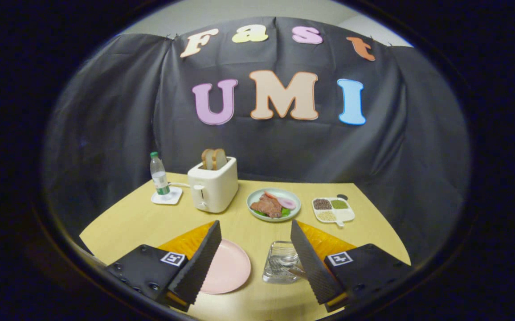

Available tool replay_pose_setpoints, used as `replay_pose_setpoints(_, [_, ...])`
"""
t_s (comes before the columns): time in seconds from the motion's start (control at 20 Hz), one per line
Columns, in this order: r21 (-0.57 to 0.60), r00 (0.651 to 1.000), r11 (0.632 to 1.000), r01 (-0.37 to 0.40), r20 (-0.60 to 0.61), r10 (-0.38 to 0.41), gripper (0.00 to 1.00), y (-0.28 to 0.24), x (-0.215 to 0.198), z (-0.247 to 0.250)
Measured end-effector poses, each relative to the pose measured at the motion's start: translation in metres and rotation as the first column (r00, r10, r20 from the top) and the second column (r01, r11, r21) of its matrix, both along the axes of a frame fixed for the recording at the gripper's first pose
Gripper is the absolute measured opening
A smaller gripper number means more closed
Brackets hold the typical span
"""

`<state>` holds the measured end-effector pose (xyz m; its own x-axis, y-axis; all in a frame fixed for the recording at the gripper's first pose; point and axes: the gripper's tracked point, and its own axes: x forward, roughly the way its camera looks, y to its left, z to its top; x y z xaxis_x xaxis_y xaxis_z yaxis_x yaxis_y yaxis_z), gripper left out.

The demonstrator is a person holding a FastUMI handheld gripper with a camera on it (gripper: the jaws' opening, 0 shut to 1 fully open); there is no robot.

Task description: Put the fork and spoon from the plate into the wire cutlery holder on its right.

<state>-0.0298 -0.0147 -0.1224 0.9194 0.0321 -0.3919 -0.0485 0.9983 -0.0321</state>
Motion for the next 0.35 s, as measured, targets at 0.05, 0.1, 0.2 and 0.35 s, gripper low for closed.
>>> replay_pose_setpoints(0.05, [-0.002,0.999,1.000,0.000,0.033,0.000,0.99,0.002,0.000,0.004])
replay_pose_setpoints(0.1, [-0.004,0.998,1.000,0.001,0.058,-0.001,0.99,0.005,0.001,0.007])
replay_pose_setpoints(0.2, [-0.012,0.995,1.000,0.001,0.102,0.000,0.99,0.010,0.003,0.015])
replay_pose_setpoints(0.35, [-0.030,0.985,1.000,-0.004,0.171,0.009,0.99,0.016,0.007,0.029])
